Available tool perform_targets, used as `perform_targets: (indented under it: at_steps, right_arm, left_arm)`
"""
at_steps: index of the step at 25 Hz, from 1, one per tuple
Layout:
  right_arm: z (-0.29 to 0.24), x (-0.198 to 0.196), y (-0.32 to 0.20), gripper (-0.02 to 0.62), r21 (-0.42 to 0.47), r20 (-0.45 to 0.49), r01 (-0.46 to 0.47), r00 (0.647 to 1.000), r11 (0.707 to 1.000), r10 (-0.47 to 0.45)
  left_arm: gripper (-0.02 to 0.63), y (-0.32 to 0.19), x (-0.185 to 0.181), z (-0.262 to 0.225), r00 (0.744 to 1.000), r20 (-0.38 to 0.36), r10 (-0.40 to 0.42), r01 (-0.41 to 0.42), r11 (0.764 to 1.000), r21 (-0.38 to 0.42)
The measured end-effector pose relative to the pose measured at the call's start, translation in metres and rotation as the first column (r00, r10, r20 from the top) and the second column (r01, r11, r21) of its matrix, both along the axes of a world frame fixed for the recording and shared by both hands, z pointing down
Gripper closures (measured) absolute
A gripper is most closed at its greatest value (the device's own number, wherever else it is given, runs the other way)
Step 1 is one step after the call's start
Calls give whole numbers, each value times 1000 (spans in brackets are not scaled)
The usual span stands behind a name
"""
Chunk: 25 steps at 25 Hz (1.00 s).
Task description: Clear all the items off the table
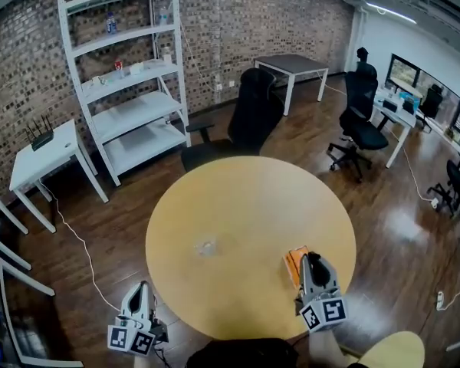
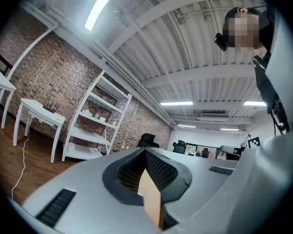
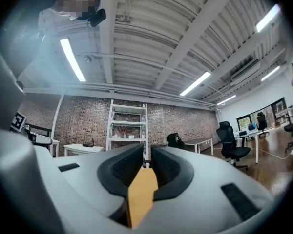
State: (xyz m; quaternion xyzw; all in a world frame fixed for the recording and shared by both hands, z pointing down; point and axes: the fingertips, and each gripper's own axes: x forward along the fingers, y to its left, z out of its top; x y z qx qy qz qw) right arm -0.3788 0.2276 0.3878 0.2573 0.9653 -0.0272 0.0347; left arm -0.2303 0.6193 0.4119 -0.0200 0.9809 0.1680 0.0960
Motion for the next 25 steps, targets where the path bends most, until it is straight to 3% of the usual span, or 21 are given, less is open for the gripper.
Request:
perform_targets:
  at_steps: [2,9,12,18,25]
  right_arm:
    - [4,-8,-1,485,11,-24,17,1000,1000,-17]
    - [16,-21,-31,485,57,-105,4,994,998,2]
    - [37,-25,-46,464,77,-193,-10,981,997,25]
    - [108,-35,-56,309,134,-417,4,907,991,52]
    - [178,-61,-63,218,212,-558,43,826,976,85]
  left_arm:
    - [614,-7,-3,2,1000,-9,7,-7,1000,0]
    - [614,-34,-23,7,998,-57,40,-39,999,16]
    - [614,-52,-36,11,993,-78,85,-83,996,18]
    - [614,-77,-56,40,974,-173,147,-147,989,12]
    - [614,-94,-75,65,952,-251,178,-180,984,15]
